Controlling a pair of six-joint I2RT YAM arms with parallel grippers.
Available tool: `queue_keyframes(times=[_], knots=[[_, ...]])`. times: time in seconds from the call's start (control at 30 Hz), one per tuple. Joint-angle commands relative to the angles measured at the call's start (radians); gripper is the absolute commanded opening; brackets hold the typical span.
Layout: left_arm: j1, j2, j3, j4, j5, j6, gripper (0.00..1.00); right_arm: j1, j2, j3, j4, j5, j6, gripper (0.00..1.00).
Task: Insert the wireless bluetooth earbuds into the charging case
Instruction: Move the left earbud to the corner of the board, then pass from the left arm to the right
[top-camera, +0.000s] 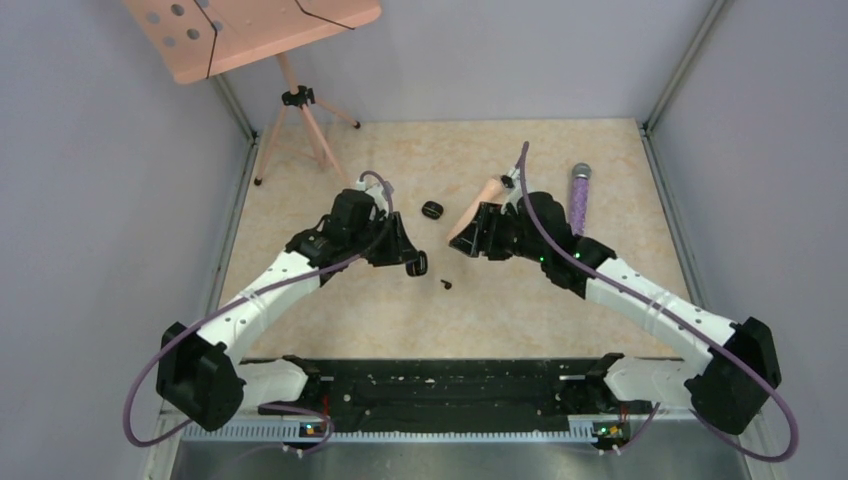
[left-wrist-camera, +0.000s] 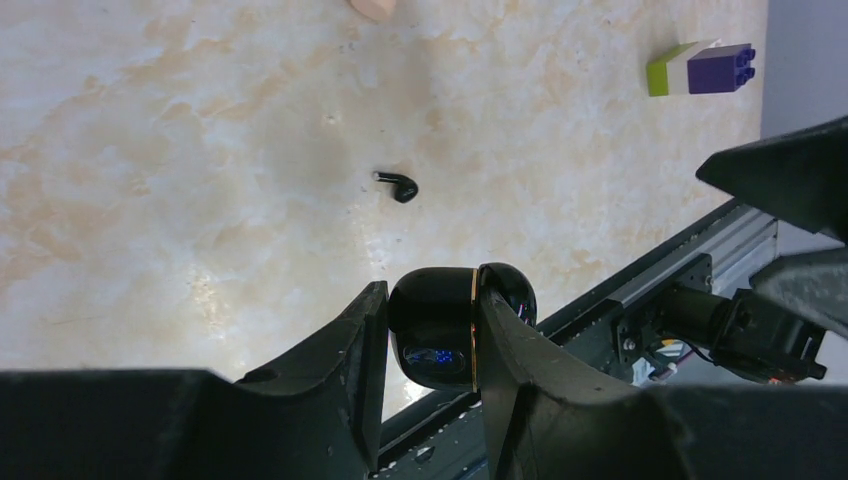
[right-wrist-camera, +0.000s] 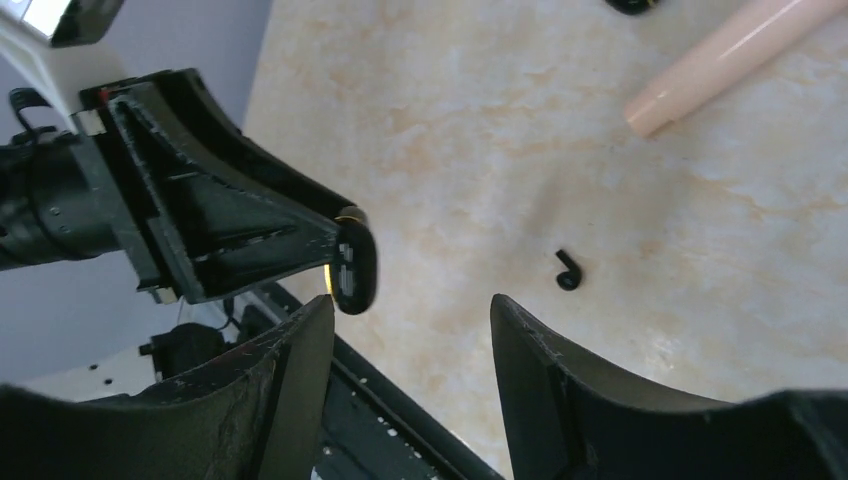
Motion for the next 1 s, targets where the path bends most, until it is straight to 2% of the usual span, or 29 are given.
queue_keyframes(times=[0.0,0.13,0.3,0.43,0.63,0.73,0.97], knots=[[-0.042,0.013,0.068,0.007,-0.054,-0.077,0.00,0.031,-0.028,-0.044,0.180,-0.119,0.059,0.58],[-0.049,-0.001,0.069,0.008,-0.059,-0.090,0.00,0.091,0.036,0.004,0.161,-0.115,0.030,0.58],[-0.049,-0.029,0.066,0.002,-0.059,-0.087,0.00,0.099,0.078,0.005,0.196,-0.131,0.038,0.59],[-0.049,-0.043,0.062,0.012,-0.026,-0.055,0.00,0.093,0.071,-0.035,0.295,-0.174,0.078,0.59],[-0.029,-0.081,0.048,0.065,0.121,0.015,0.00,0.002,0.002,-0.146,0.487,-0.376,0.153,0.64],[-0.016,-0.089,0.057,0.081,0.199,0.032,0.00,-0.049,-0.055,-0.210,0.575,-0.461,0.187,0.74],[0.014,-0.052,0.110,0.115,0.439,0.018,0.00,-0.104,-0.136,-0.322,0.830,-0.594,0.287,0.81]])
